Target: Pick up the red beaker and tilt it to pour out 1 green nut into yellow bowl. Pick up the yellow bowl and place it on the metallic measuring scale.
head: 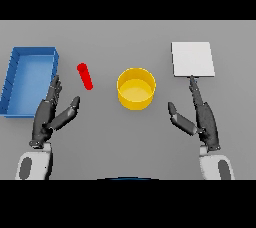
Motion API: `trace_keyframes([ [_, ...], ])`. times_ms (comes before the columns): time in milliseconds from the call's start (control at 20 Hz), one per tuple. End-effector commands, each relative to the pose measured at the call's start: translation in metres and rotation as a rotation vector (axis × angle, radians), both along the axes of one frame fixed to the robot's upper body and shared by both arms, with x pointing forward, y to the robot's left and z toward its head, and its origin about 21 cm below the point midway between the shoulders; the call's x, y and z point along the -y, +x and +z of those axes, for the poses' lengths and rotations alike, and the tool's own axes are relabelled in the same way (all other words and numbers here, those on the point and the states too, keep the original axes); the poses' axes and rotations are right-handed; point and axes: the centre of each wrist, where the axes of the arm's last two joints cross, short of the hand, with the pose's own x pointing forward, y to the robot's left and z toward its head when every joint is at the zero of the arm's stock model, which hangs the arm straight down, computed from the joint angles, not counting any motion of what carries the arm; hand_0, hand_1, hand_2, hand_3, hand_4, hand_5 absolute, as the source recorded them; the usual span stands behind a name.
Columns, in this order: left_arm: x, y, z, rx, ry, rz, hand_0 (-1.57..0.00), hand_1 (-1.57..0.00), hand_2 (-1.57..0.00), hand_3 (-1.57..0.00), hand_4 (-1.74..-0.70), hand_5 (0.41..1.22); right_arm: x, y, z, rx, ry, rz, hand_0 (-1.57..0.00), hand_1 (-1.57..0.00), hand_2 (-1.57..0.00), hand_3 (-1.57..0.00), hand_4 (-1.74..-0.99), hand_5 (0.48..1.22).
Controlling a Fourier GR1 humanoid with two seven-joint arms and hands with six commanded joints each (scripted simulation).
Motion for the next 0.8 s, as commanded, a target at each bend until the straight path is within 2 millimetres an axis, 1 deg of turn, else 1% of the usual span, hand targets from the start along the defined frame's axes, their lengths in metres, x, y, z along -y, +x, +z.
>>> trace_keyframes([
  [0, 0.0, -0.002, 0.001, -0.005, 0.006, -0.005, 0.0, 0.0, 0.0, 0.0, -1.1, 0.615, -0.001, -0.004, -0.002, 0.0, -0.006, 0.0, 0.0, 0.0, 0.0, 0.0, -1.126, 0.668],
  [50, 0.0, 0.0, 0.004, -0.006, 0.017, -0.009, 0.0, 0.0, 0.0, 0.0, -1.1, 0.616, -0.003, -0.004, -0.001, -0.004, -0.016, -0.011, 0.0, 0.0, 0.0, 0.0, -1.118, 0.663],
  [100, 0.001, -0.002, 0.004, -0.005, 0.026, -0.015, 0.0, 0.0, 0.0, 0.0, -1.1, 0.616, -0.001, -0.003, 0.001, 0.002, -0.024, -0.017, 0.0, 0.0, 0.0, 0.0, -1.112, 0.659],
  [150, 0.003, 0.0, 0.003, -0.02, 0.031, -0.01, 0.0, 0.0, 0.0, 0.0, -1.09, 0.613, -0.001, -0.006, 0.001, 0.01, -0.008, -0.012, 0.0, 0.0, 0.0, 0.0, -1.12, 0.66],
  [250, 0.005, 0.006, -0.002, -0.027, 0.047, -0.014, 0.0, 0.0, 0.0, 0.0, -1.09, 0.612, 0.0, -0.007, 0.003, 0.008, 0.003, -0.018, 0.0, 0.0, 0.0, 0.0, -1.123, 0.653],
  [300, 0.007, 0.011, -0.003, -0.021, 0.06, -0.014, 0.0, 0.0, 0.0, 0.0, -1.1, 0.617, 0.0, -0.008, 0.007, 0.013, -0.006, -0.028, 0.0, 0.0, 0.0, 0.0, -1.127, 0.652],
  [400, 0.01, 0.024, -0.006, -0.018, 0.065, -0.027, 0.0, 0.0, 0.0, 0.0, -1.12, 0.627, 0.001, -0.006, 0.003, -0.01, -0.003, -0.021, 0.0, 0.0, 0.0, 0.0, -1.143, 0.65],
  [550, 0.015, 0.046, -0.01, -0.014, 0.069, -0.027, 0.0, 0.0, 0.0, 0.0, -1.15, 0.636, 0.0, -0.005, 0.006, -0.001, 0.035, -0.008, 0.0, 0.0, 0.0, 0.0, -1.182, 0.655],
  [600, 0.021, 0.054, -0.013, -0.006, 0.069, -0.029, 0.0, 0.0, 0.0, 0.0, -1.15, 0.638, 0.001, -0.006, 0.006, -0.001, 0.035, -0.006, 0.0, 0.0, 0.0, 0.0, -1.193, 0.658],
  [650, 0.016, 0.059, -0.016, -0.015, 0.075, -0.018, 0.0, 0.0, 0.0, 0.0, -1.15, 0.636, 0.0, -0.005, 0.006, 0.001, 0.041, -0.006, 0.0, 0.0, 0.0, 0.0, -1.204, 0.661],
  [750, 0.017, 0.068, -0.022, -0.029, 0.076, -0.012, 0.0, 0.0, 0.0, 0.0, -1.15, 0.63, 0.0, -0.003, 0.005, 0.002, 0.04, -0.012, 0.0, 0.0, 0.0, 0.0, -1.222, 0.667],
])
